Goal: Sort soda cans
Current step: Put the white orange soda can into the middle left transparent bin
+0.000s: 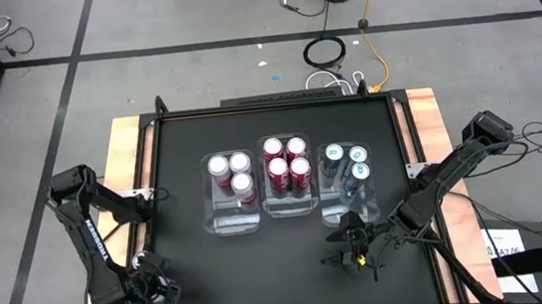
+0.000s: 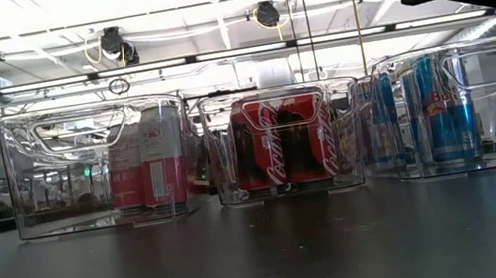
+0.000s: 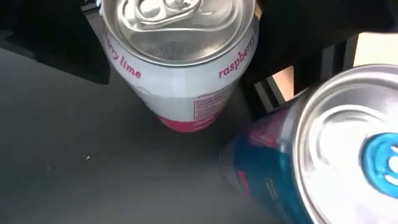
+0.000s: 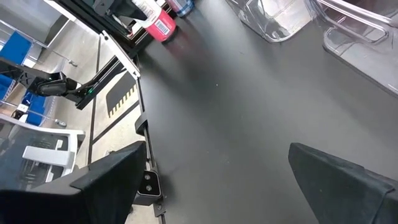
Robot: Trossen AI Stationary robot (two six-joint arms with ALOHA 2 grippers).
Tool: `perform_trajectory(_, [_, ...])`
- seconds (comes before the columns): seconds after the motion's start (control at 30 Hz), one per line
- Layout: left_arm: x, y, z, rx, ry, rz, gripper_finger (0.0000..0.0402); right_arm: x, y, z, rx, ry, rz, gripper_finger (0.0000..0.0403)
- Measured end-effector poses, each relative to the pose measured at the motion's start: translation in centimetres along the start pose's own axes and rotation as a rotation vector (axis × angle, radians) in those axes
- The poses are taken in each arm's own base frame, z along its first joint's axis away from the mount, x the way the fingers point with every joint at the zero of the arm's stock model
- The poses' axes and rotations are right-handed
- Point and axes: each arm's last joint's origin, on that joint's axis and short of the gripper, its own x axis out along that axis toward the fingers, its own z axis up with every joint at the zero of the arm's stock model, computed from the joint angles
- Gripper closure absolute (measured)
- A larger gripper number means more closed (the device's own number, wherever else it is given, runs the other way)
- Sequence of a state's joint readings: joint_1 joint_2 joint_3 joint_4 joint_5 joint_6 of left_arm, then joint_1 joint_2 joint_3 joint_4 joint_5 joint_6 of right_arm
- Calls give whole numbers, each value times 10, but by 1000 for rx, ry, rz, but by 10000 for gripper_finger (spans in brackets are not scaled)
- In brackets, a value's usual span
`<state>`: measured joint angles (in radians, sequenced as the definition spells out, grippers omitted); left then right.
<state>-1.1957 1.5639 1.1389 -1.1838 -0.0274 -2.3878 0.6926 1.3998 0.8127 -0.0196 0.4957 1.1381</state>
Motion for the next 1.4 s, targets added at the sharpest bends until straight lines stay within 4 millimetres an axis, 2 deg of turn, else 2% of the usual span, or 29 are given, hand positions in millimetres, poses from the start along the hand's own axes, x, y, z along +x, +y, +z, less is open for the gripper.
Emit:
perform_trajectory(0.27, [0,-2,-3,22,46,-9,82,0,0,0,-1,0,0,18])
perform_trajectory(0.5, [-1,-7,-2,4,70,-22,82,0,0,0,-9,0,0,18])
perform_trajectory(0.67, [-10,-24,2,-26,92,-113,82,0,0,0,-22,0,0,18])
perform_trajectory(1.0, [-39,-60,42,5,-42,-273,81,0,0,0,-33,4,2,18])
perform_trajectory(1.27, [-80,-83,97,31,-104,-385,81,0,1,-2,-79,57,28,18])
perform_trajectory(1.4, [-93,-86,131,34,-160,-338,81,0,1,-3,-86,76,39,18])
